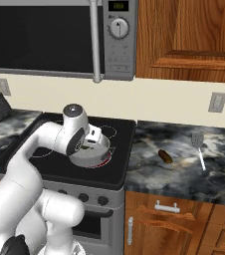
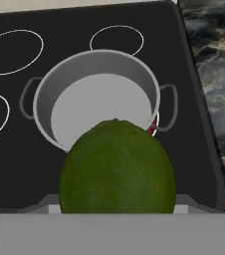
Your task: Put the sweet potato and lime in the pot. Retrieve the spatula and lightly stir the vegetables in the pot.
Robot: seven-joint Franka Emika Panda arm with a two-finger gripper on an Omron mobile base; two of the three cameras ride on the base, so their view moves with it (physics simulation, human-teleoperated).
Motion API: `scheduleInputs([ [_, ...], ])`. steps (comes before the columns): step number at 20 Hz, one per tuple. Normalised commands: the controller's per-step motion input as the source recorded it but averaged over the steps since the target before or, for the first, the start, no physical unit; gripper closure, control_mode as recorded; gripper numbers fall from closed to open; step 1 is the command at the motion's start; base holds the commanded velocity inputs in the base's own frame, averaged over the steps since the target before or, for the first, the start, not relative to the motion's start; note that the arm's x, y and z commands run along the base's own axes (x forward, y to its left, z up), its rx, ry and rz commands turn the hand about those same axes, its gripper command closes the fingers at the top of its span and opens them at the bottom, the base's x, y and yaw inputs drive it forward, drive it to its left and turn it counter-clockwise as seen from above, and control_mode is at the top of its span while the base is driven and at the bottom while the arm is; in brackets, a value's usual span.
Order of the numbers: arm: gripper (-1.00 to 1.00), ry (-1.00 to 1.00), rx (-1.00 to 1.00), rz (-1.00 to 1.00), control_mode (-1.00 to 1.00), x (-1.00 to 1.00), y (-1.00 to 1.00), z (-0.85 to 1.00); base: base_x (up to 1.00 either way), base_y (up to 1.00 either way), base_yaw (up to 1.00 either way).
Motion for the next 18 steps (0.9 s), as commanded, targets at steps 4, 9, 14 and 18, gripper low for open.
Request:
scheduleInputs([
  [4, 1.0, 0.06, -0.04, 0.0, -1.0, 0.29, 0.43, 0.2, 0.0, 0.0, 0.0],
  [9, 1.0, 0.02, 0.0, 0.0, -1.0, 0.2, 0.02, 0.0, 0.0, 0.0, 0.0],
  [14, 1.0, 0.13, 0.0, 0.0, -1.0, 0.24, 0.0, -0.15, 0.0, 0.0, 0.0],
  [18, 1.0, 0.15, 0.0, 0.0, -1.0, 0.29, 0.03, -0.35, 0.0, 0.0, 0.0],
])
